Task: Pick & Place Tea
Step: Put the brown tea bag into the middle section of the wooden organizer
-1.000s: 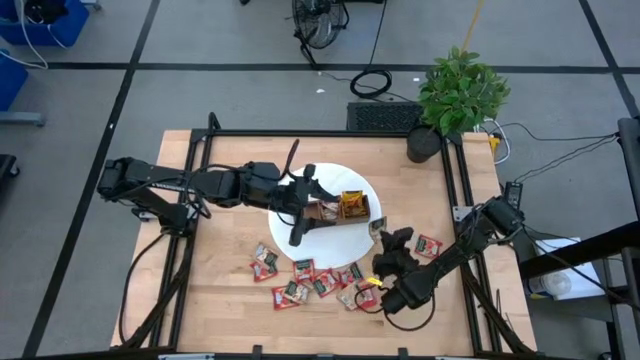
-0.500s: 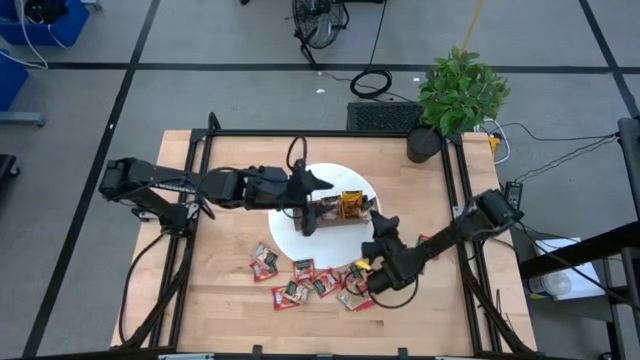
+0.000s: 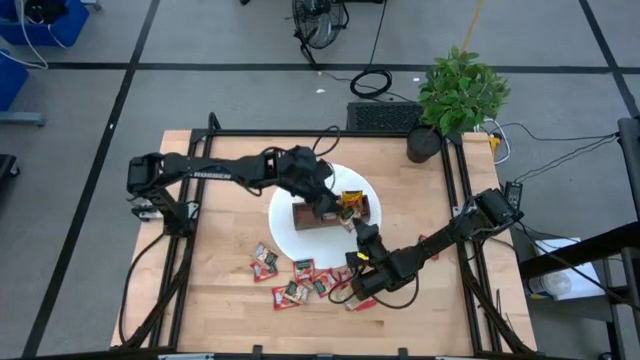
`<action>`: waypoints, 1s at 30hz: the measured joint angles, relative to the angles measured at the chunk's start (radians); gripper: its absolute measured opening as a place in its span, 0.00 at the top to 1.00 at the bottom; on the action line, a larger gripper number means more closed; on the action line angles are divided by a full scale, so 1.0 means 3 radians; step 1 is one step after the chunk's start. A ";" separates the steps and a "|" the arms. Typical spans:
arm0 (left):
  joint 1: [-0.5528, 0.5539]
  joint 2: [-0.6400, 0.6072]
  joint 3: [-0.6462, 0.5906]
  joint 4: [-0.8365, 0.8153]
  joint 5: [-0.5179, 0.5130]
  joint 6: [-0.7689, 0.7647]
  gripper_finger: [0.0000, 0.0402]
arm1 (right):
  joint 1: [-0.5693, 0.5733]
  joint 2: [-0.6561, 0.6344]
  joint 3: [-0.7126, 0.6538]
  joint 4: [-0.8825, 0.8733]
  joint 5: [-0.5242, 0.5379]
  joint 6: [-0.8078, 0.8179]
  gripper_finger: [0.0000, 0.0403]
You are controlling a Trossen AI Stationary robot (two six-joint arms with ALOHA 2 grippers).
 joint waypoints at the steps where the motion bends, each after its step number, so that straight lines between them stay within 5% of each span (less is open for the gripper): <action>1: 0.0033 0.0000 -0.0002 -0.0029 0.0068 -0.0035 0.37 | 0.0000 0.0000 0.0000 0.0063 -0.0004 -0.0055 1.00; 30: -0.0200 0.0256 -0.0001 -0.0044 0.0067 -0.0181 0.42 | -0.0120 0.0000 0.0000 0.0810 -0.0345 -0.0769 1.00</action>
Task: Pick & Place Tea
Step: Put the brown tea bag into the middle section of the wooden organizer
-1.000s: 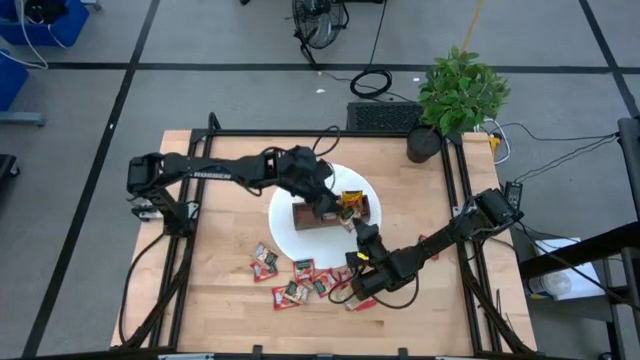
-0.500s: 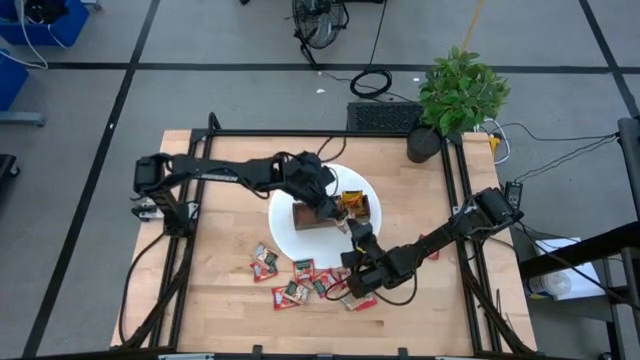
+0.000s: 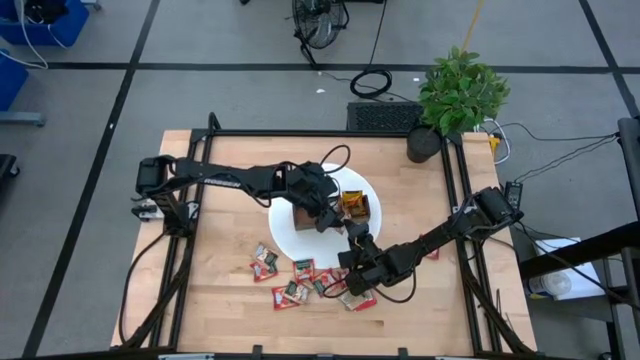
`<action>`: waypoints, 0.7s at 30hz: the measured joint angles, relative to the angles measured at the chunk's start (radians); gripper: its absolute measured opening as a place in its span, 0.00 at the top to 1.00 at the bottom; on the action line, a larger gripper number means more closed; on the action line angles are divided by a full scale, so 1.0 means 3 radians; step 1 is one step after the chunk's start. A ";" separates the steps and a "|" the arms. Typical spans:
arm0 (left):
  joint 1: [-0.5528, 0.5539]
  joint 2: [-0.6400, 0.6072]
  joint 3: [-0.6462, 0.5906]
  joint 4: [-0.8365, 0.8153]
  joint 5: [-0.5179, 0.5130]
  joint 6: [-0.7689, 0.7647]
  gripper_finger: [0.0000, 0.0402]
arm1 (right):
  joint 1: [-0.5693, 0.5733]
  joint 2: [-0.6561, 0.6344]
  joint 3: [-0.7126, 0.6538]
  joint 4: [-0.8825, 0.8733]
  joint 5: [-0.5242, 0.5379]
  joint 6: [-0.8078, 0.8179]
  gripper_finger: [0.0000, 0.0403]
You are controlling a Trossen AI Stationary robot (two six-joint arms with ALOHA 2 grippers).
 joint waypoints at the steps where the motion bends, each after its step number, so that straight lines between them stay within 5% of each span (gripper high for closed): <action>1: 0.0001 0.0000 0.0000 -0.0015 0.0000 0.0007 0.45 | -0.0003 0.0000 0.0000 0.0000 0.0000 0.0000 1.00; 11: 0.0004 0.0000 0.0000 -0.0050 0.0075 0.0130 0.94 | -0.0001 0.0000 0.0000 0.0013 0.0001 0.0000 0.99; 21: 0.0026 -0.0104 0.0000 -0.0409 -0.0041 0.0602 0.99 | 0.0004 0.0000 0.0000 0.0113 -0.0008 0.0182 0.96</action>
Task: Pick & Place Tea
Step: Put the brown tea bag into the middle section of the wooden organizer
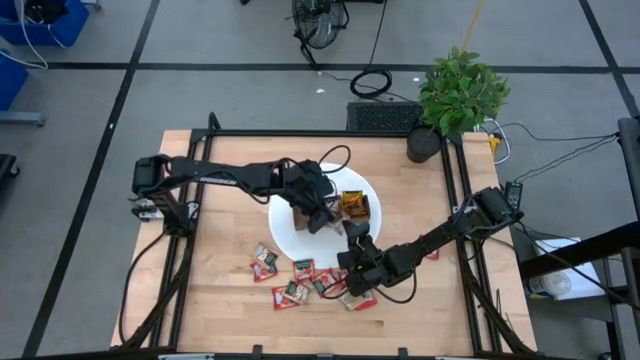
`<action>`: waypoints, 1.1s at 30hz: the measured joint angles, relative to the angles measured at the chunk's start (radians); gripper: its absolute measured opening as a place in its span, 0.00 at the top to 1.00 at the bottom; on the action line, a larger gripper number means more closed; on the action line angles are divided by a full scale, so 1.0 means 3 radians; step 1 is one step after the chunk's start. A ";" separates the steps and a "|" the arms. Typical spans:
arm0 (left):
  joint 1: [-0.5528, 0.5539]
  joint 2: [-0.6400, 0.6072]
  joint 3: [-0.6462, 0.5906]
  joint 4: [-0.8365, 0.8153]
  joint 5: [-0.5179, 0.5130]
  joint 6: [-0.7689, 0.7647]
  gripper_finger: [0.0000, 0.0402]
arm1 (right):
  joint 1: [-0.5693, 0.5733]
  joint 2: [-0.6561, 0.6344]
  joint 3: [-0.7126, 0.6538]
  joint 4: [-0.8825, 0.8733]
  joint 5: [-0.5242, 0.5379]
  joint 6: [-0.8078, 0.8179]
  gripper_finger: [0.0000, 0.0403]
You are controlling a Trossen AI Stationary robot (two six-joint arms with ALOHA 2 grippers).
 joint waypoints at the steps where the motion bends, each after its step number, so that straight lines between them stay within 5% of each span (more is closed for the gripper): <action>1: 0.0003 -0.0037 0.0000 -0.0061 -0.0041 0.0053 0.99 | 0.0000 0.0000 0.0000 0.0003 0.0002 0.0051 0.95; 12: -0.0077 -0.0270 -0.0002 -0.0519 -0.0554 0.1216 1.00 | 0.0174 -0.0010 0.0000 -0.0090 0.0007 0.0878 0.90; 23: -0.0157 -0.0246 -0.0001 -0.0413 -0.1234 0.2031 1.00 | 0.0295 -0.0562 -0.0047 -0.1243 -0.0256 0.2329 0.89; 33: -0.0061 0.0028 -0.0001 -0.0331 -0.1274 0.2145 1.00 | 0.0308 -0.1334 -0.0921 -0.0472 -0.0257 0.2423 0.89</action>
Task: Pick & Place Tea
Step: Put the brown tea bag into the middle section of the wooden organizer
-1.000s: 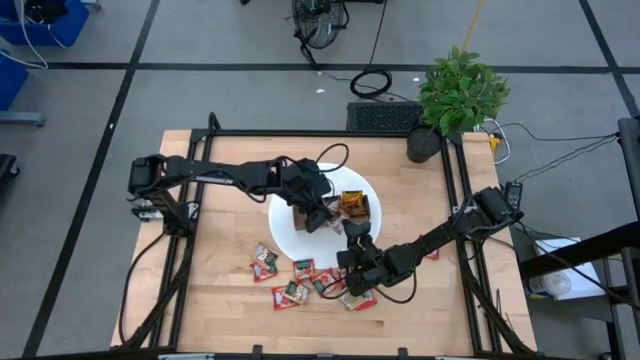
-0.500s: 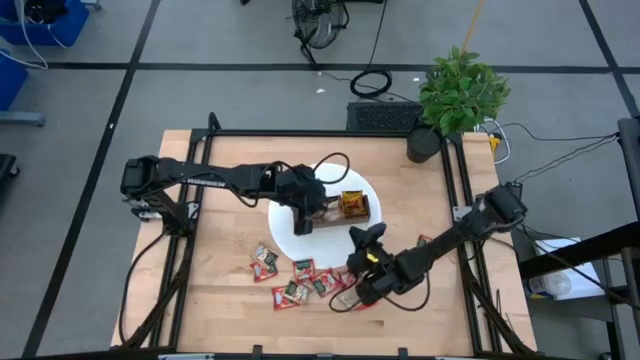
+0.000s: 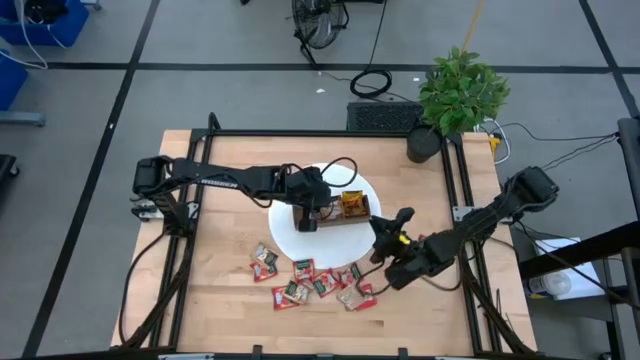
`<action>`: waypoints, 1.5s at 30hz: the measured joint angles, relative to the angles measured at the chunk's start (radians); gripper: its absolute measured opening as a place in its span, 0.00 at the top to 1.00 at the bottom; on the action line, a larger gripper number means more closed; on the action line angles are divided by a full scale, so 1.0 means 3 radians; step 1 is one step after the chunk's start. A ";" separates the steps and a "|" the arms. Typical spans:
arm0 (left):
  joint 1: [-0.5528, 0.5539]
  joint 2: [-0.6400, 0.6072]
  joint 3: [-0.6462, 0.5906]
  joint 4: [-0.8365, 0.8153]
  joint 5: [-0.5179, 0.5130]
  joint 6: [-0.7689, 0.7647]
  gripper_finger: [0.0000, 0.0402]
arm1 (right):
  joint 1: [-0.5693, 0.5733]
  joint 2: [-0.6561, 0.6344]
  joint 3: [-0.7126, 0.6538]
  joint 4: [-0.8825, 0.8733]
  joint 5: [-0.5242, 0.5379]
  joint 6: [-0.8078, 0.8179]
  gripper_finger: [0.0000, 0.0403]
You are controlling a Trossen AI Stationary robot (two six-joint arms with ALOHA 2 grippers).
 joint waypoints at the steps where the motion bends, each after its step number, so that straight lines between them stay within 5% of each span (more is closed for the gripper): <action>1: 0.0014 0.0001 0.0000 -0.0007 0.0000 0.0014 1.00 | 0.0000 -0.0064 -0.0091 0.0141 -0.0004 -0.0048 0.89; 8: 0.0106 -0.0006 0.0000 -0.0051 0.0004 0.0016 1.00 | 0.0001 -0.0347 -0.0519 0.0906 -0.0098 -0.0438 0.89; 18: 0.0129 0.0184 0.0006 -0.0133 0.0153 -0.0044 1.00 | 0.0022 -0.0355 -0.0553 0.1369 -0.0091 -0.0923 0.89; 37: 0.0154 0.0314 0.0001 -0.0014 0.0146 -0.0225 0.96 | 0.0022 -0.0355 -0.0552 0.1473 -0.0092 -0.0975 0.89; 45: 0.0154 0.0314 0.0001 0.0056 -0.0130 -0.0383 0.96 | 0.0022 -0.0355 -0.0551 0.1466 -0.0094 -0.0948 0.89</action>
